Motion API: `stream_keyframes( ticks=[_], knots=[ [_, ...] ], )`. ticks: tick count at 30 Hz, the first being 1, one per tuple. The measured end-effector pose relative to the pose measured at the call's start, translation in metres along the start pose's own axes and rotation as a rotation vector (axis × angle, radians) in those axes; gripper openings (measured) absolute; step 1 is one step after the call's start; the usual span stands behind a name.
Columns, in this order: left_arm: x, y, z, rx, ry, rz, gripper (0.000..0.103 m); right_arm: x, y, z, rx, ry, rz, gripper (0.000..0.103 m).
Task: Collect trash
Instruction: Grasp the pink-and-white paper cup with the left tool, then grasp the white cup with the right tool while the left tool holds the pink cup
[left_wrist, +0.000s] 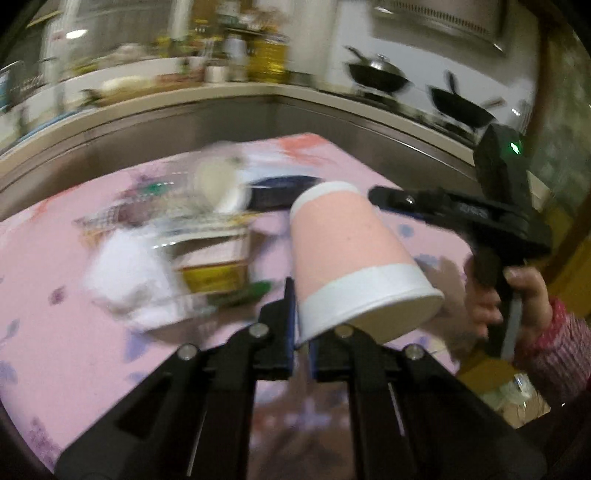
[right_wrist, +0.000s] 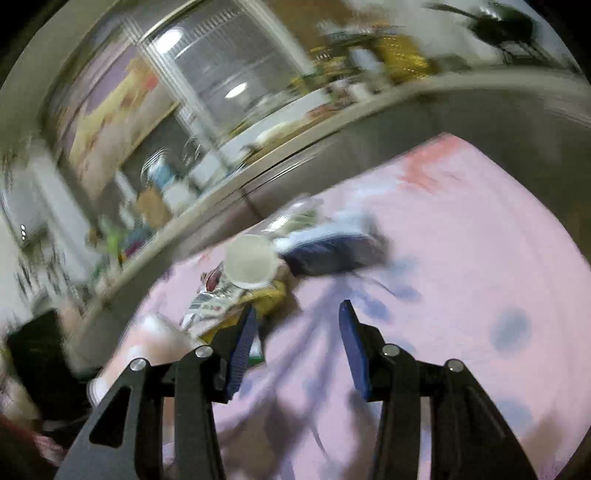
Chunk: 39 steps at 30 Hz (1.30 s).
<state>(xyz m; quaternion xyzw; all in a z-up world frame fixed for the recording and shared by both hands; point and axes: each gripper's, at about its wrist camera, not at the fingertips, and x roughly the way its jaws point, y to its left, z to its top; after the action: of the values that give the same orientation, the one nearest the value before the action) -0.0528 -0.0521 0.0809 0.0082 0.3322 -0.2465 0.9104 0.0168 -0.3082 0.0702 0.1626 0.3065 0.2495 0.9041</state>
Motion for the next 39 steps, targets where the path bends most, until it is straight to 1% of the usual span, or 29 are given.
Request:
stream_keyframes(
  ticks=[2,3,7,8,9,11,13,14,16,19,21,23,25,26,29,32,34,36,37,38,39],
  knots=[
    [-0.024,0.025,-0.006,-0.027,-0.042,0.064,0.005,0.033,0.027,0.019,-0.12,0.029,-0.033,0.045],
    [-0.033,0.033,-0.008,-0.04,-0.058,0.085,0.005,0.053,0.039,0.03,-0.187,0.049,-0.059,0.045],
    [-0.051,0.059,-0.012,-0.1,-0.092,0.132,0.005,0.108,0.068,0.046,-0.372,0.112,-0.13,0.044],
    [-0.054,0.064,-0.013,-0.11,-0.099,0.139,0.005,0.122,0.074,0.049,-0.418,0.134,-0.155,0.041],
    [-0.056,0.07,-0.013,-0.12,-0.107,0.147,0.005,0.132,0.076,0.049,-0.43,0.143,-0.159,0.037],
    [-0.059,0.077,-0.01,-0.128,-0.114,0.156,0.005,0.147,0.073,0.052,-0.439,0.176,-0.14,0.01],
    [-0.058,0.081,-0.006,-0.133,-0.113,0.159,0.005,0.151,0.075,0.052,-0.442,0.186,-0.129,0.0],
    [-0.056,0.081,-0.004,-0.13,-0.111,0.16,0.005,0.145,0.074,0.052,-0.428,0.175,-0.112,0.0],
    [-0.05,0.079,0.004,-0.111,-0.11,0.161,0.005,0.129,0.075,0.054,-0.411,0.127,-0.109,0.0],
    [-0.039,0.074,0.019,-0.093,-0.106,0.143,0.005,0.091,0.064,0.064,-0.352,0.034,-0.105,0.0],
    [-0.027,0.068,0.032,-0.081,-0.095,0.14,0.005,0.078,0.06,0.069,-0.335,0.001,-0.116,0.0],
    [-0.023,0.065,0.04,-0.084,-0.094,0.133,0.005,0.075,0.057,0.072,-0.332,-0.013,-0.124,0.0],
    [-0.024,0.065,0.046,-0.09,-0.103,0.133,0.005,0.082,0.051,0.076,-0.288,-0.003,-0.066,0.0],
    [-0.024,0.066,0.046,-0.09,-0.104,0.14,0.005,0.088,0.045,0.078,-0.238,0.012,-0.015,0.0],
    [-0.023,0.071,0.041,-0.115,-0.079,0.154,0.005,0.109,0.031,0.083,-0.096,0.074,0.087,0.0],
    [-0.021,0.079,0.034,-0.133,-0.056,0.166,0.005,0.129,0.021,0.087,-0.033,0.171,0.113,0.0],
    [-0.02,0.086,0.031,-0.144,-0.052,0.167,0.005,0.133,0.019,0.087,-0.004,0.207,0.134,0.0],
    [-0.019,0.093,0.029,-0.157,-0.05,0.165,0.005,0.133,0.015,0.087,0.076,0.236,0.218,0.002],
    [-0.019,0.096,0.029,-0.164,-0.05,0.164,0.005,0.128,0.012,0.087,0.149,0.232,0.29,0.004],
    [-0.019,0.099,0.03,-0.17,-0.052,0.161,0.005,0.121,0.01,0.085,0.204,0.215,0.354,0.01],
    [-0.02,0.101,0.03,-0.175,-0.058,0.158,0.005,0.108,0.008,0.081,0.265,0.168,0.436,0.016]
  ],
)
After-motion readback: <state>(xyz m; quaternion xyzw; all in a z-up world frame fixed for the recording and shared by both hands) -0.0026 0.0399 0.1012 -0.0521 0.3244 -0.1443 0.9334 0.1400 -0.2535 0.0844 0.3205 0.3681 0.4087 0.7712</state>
